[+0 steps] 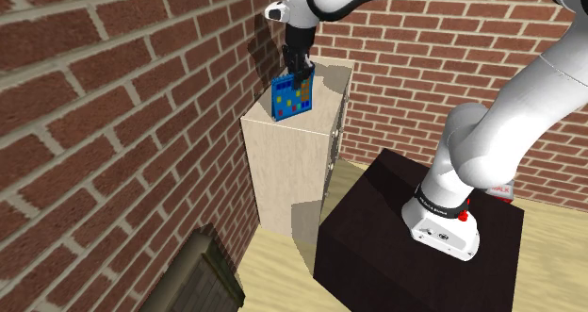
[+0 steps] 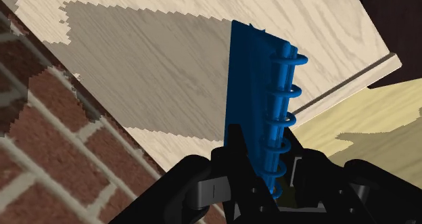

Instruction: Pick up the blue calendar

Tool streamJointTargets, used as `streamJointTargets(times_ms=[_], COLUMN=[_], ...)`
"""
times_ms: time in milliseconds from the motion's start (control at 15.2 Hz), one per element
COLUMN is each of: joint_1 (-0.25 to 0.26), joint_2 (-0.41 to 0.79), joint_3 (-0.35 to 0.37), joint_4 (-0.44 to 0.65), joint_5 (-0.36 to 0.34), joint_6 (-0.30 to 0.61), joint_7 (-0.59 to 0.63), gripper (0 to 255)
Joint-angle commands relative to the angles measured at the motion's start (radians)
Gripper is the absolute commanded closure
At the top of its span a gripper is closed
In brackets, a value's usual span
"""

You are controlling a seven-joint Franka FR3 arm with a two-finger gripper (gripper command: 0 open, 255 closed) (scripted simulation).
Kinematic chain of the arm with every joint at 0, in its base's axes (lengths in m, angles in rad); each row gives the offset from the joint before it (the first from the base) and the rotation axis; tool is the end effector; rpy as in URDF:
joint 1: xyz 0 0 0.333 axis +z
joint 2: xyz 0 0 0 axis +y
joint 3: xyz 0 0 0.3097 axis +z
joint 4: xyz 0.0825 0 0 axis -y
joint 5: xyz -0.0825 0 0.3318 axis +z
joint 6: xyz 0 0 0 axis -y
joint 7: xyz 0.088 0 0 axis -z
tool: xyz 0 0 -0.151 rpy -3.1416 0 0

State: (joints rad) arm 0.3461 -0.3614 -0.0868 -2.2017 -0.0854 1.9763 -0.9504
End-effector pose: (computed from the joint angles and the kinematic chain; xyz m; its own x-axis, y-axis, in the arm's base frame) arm 0.4066 0.0956 0.5049 0.3207 0.9465 0.0359 0.9363 -0.3225 0.1390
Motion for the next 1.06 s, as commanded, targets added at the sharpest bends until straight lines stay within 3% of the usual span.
streamJointTargets(times_ms=[0, 990], joint_1=[0.001, 0.003], joint_2=[-0.003, 0.008], joint_3=[0.001, 0.005], joint_4=[0.017, 0.204], joint_5=[0.001, 0.007], joint_6=[-0.021, -0.197], joint_7=[-0.001, -0.01], gripper=[255, 255])
